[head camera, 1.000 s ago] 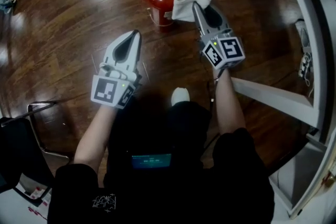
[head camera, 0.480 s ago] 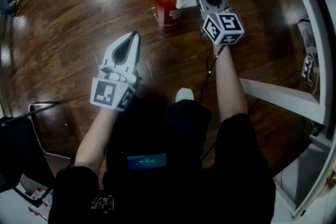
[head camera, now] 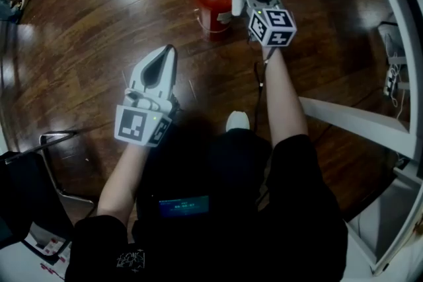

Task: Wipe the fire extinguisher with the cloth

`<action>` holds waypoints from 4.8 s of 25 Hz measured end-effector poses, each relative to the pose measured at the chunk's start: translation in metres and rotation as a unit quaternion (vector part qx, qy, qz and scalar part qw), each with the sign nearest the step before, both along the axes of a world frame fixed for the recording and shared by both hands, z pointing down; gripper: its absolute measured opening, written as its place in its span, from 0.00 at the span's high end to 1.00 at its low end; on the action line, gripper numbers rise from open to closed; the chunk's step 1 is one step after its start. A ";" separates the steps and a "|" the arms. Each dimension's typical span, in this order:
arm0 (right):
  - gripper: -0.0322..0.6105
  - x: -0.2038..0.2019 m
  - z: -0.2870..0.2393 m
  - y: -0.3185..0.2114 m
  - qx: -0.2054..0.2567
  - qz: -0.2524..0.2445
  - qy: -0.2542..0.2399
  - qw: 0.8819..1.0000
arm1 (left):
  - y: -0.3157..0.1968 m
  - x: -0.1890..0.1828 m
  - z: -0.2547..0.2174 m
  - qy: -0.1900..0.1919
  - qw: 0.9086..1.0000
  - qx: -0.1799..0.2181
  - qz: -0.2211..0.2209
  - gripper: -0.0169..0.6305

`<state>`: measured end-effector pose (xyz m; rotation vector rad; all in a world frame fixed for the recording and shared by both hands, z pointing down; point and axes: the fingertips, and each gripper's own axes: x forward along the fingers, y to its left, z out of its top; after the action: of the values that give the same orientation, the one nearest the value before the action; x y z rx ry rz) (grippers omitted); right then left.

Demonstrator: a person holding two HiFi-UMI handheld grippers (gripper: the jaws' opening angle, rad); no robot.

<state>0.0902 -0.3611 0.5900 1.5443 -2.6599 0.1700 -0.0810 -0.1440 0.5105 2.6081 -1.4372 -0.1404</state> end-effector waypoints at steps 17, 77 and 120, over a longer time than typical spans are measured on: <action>0.80 0.028 0.157 -0.001 -0.155 0.061 -0.010 0.986 | 0.013 -0.017 0.014 -0.004 0.999 -0.015 -0.032 0.97; 0.80 -0.121 0.146 0.105 -0.046 -0.190 0.177 0.965 | 0.028 -0.020 0.043 -0.010 0.999 -0.038 -0.031 0.97; 0.80 -0.004 -0.142 0.077 0.172 -0.068 -0.048 0.982 | 0.035 -0.027 0.045 -0.015 0.999 -0.034 -0.029 0.97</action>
<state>0.0864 -0.2844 0.4477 1.4571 -2.9833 -0.2409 -0.1084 -0.1094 0.5560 2.5257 -1.5000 -0.0588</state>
